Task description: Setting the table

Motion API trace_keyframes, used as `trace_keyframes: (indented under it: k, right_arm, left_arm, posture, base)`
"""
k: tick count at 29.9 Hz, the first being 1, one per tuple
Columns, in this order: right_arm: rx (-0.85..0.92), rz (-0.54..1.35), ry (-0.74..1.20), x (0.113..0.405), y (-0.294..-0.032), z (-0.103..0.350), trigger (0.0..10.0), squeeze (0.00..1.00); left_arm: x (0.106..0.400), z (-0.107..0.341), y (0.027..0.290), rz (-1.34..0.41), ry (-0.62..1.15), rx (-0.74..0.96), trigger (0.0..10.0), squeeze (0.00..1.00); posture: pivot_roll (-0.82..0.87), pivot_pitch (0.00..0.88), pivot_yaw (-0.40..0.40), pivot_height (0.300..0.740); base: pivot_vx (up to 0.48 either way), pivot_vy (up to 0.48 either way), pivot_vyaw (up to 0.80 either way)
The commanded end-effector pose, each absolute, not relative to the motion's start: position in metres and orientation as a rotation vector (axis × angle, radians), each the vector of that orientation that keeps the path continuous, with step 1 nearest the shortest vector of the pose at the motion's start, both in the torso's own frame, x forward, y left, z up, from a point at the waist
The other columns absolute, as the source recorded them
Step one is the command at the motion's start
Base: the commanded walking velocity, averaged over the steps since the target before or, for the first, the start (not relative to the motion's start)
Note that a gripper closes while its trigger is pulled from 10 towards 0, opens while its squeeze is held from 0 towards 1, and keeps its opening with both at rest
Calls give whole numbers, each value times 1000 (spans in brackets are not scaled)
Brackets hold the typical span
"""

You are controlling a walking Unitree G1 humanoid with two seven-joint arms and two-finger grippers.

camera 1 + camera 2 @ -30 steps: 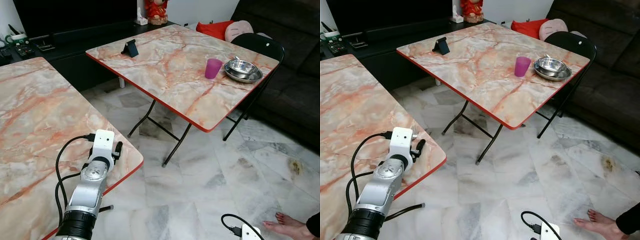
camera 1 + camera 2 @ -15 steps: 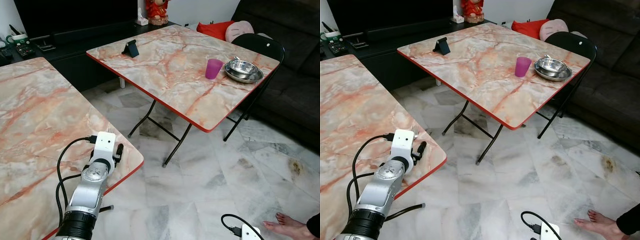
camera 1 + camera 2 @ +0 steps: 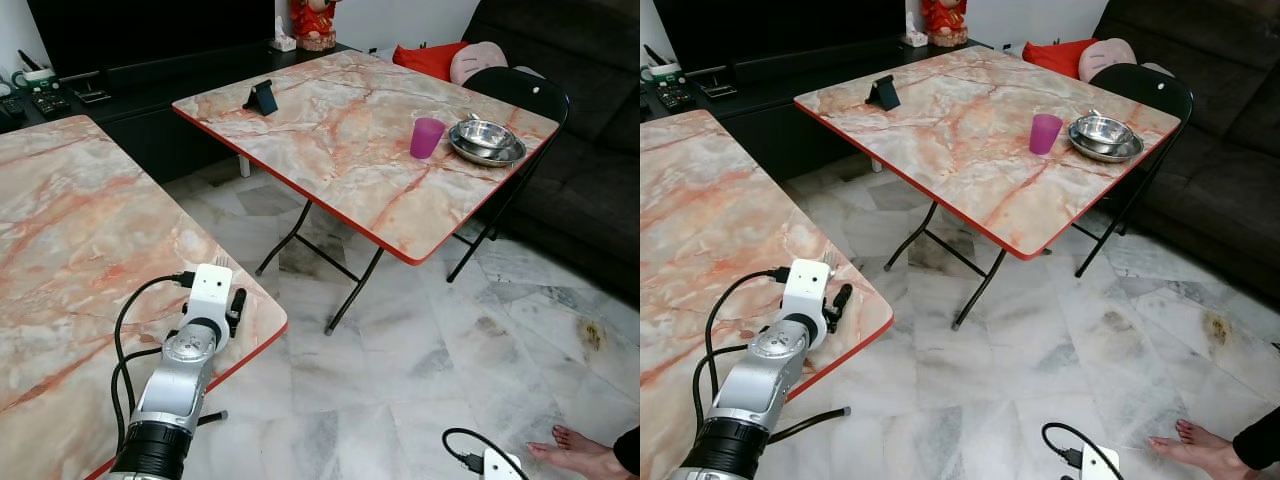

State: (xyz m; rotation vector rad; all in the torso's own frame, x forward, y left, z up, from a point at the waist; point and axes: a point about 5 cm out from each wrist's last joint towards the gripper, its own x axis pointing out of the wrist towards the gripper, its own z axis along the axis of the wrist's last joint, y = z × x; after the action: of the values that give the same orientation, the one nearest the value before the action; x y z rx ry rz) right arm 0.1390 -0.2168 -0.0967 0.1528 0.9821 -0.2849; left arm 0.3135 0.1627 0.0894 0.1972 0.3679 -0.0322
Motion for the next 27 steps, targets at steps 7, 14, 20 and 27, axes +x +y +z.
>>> trace_keyframes:
  k: [7, 14, 20, 27]
  right_arm:
    - [140, -289, 986, 139, -222, -96, 10000, 0]
    - [138, -290, 986, 139, -223, -96, 10000, 0]
    - [137, -289, 986, 139, -223, -95, 10000, 0]
    - [134, -288, 987, 139, -223, -95, 10000, 0]
  left_arm:
    - [303, 68, 161, -52, 485, 176, 0, 0]
    - [304, 70, 161, -40, 471, 169, 0, 0]
    - [306, 73, 162, -27, 454, 165, 0, 0]
    - [307, 78, 162, -16, 413, 163, 0, 0]
  posture:
    - [117, 0, -100, 740]
    - [117, 0, -101, 740]
    - [117, 0, -102, 740]
    - [116, 0, -103, 740]
  base:
    - [0, 0, 0]
    - [0, 0, 0]
    - [0, 0, 0]
    - [0, 0, 0]
